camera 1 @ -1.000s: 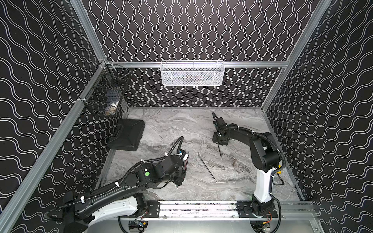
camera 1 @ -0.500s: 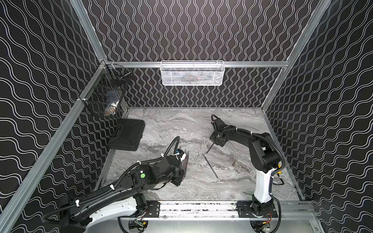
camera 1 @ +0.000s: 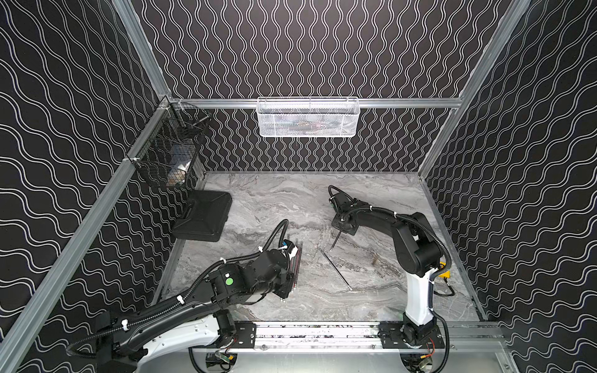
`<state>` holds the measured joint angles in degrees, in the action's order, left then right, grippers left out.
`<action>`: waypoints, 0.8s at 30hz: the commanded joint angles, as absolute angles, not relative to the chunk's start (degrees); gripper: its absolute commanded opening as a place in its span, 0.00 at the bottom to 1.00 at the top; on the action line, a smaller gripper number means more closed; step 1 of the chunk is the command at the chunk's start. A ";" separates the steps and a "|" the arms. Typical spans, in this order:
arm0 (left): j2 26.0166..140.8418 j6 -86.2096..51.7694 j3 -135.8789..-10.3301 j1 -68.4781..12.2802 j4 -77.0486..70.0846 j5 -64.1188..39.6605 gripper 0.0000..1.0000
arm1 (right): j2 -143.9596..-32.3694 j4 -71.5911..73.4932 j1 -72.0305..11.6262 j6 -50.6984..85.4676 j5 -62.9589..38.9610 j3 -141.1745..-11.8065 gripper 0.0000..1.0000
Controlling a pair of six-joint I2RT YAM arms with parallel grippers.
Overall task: Remove the protective cover of the pencils
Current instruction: Move the pencil to the center of the board.
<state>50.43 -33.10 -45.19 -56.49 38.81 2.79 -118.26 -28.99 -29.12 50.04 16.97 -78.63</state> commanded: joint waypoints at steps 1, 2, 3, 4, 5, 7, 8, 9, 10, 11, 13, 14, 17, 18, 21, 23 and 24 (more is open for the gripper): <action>51.10 -33.75 -44.83 -56.40 37.26 2.03 0.18 | -119.02 -43.55 -28.92 47.59 16.52 -75.16 0.03; 51.47 -33.79 -44.75 -56.43 36.92 1.90 0.18 | -118.29 -43.13 -29.00 47.65 15.97 -74.21 0.03; 51.91 -33.90 -44.65 -56.43 36.38 1.70 0.18 | -117.53 -42.73 -29.06 47.93 15.46 -73.44 0.03; 52.33 -34.00 -44.50 -56.43 36.03 1.52 0.18 | -116.80 -42.35 -29.24 48.05 15.15 -72.72 0.03; 52.79 -34.08 -44.44 -56.42 35.58 1.28 0.18 | -116.24 -41.90 -29.41 48.15 14.74 -71.92 0.03; 53.64 -34.11 -44.08 -56.37 34.60 0.91 0.18 | -113.76 -41.12 -30.06 48.25 13.97 -70.54 0.03; 53.99 -34.25 -43.89 -56.43 34.14 0.50 0.18 | -112.95 -40.59 -30.58 48.25 13.43 -69.85 0.03; 54.20 -34.32 -43.77 -56.43 33.78 0.21 0.18 | -112.35 -40.23 -30.96 48.20 13.03 -69.31 0.03; 54.38 -34.36 -43.60 -56.43 33.43 0.01 0.18 | -111.75 -39.81 -31.43 48.33 12.64 -68.73 0.04; 54.58 -34.45 -43.43 -56.42 33.16 0.00 0.18 | -111.31 -39.45 -31.92 48.24 12.28 -68.28 0.04; 54.83 -34.43 -43.35 -56.43 32.92 -0.07 0.18 | -110.84 -38.80 -32.49 47.73 11.78 -67.86 0.06; 55.08 -34.42 -43.42 -56.41 32.83 -0.15 0.18 | -110.90 -38.44 -32.59 47.19 11.61 -67.86 0.07; 55.71 -34.37 -43.70 -56.43 32.78 -0.18 0.18 | -111.52 -38.01 -32.86 45.74 10.96 -68.44 0.07; 55.85 -34.26 -43.77 -56.38 32.85 -0.18 0.18 | -111.66 -37.84 -32.91 45.41 10.56 -68.62 0.07; 56.07 -34.19 -43.95 -56.43 32.88 -0.01 0.18 | -111.71 -36.54 -33.46 44.06 8.79 -68.88 0.08; 56.32 -34.10 -44.13 -56.43 32.95 -0.24 0.18 | -111.71 -36.56 -33.83 43.37 8.39 -69.49 0.10; 56.49 -34.04 -44.21 -56.43 32.95 -0.15 0.19 | -111.71 -36.64 -33.92 43.19 8.38 -69.82 0.11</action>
